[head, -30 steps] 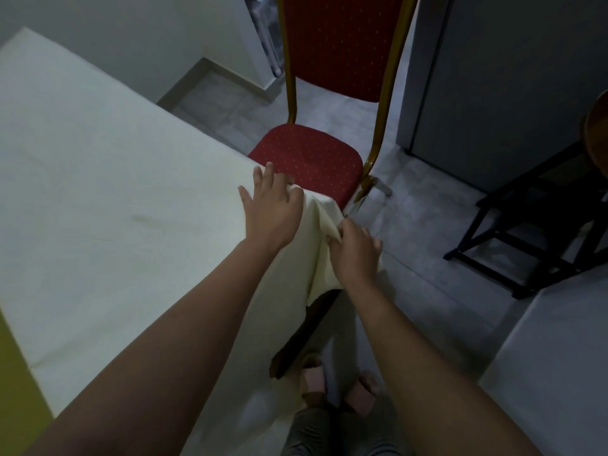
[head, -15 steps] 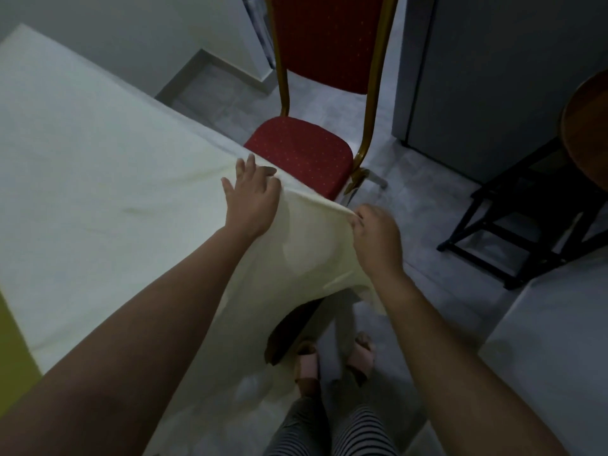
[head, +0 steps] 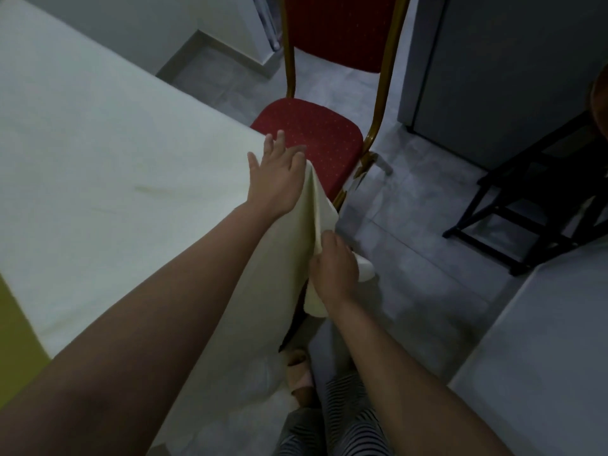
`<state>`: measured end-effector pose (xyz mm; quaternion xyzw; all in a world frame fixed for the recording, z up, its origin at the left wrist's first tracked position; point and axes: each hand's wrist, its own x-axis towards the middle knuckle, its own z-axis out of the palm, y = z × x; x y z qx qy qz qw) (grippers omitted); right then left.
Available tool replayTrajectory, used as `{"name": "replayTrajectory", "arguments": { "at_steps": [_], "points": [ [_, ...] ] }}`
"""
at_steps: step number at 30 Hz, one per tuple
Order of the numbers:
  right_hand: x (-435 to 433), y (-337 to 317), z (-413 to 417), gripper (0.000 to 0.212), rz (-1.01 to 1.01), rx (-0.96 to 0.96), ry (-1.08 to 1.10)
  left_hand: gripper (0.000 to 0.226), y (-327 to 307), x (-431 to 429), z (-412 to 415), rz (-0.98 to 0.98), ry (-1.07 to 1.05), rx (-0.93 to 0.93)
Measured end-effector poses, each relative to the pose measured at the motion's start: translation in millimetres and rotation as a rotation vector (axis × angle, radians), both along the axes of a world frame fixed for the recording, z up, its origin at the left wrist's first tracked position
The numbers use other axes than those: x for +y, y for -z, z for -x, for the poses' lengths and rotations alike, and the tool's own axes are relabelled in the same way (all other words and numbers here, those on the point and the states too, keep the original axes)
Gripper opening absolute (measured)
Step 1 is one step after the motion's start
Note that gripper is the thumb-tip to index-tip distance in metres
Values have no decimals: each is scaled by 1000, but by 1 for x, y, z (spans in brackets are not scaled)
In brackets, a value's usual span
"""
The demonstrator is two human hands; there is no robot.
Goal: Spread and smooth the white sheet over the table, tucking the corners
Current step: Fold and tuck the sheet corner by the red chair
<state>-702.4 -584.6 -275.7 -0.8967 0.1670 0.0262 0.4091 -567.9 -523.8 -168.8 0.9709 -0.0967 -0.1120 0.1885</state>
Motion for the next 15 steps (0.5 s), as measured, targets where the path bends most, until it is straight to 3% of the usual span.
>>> {"name": "replayTrajectory", "arguments": {
  "at_steps": [3,8,15],
  "points": [
    [1,-6,-21,16,50,53,123,48,1,11,6,56,27,-15],
    [-6,-45,-75,27,46,-273,303,49,2,22,15,93,42,-34],
    [5,-27,-74,34,90,-314,226,51,6,20,16,90,57,-62]
  ]
}}
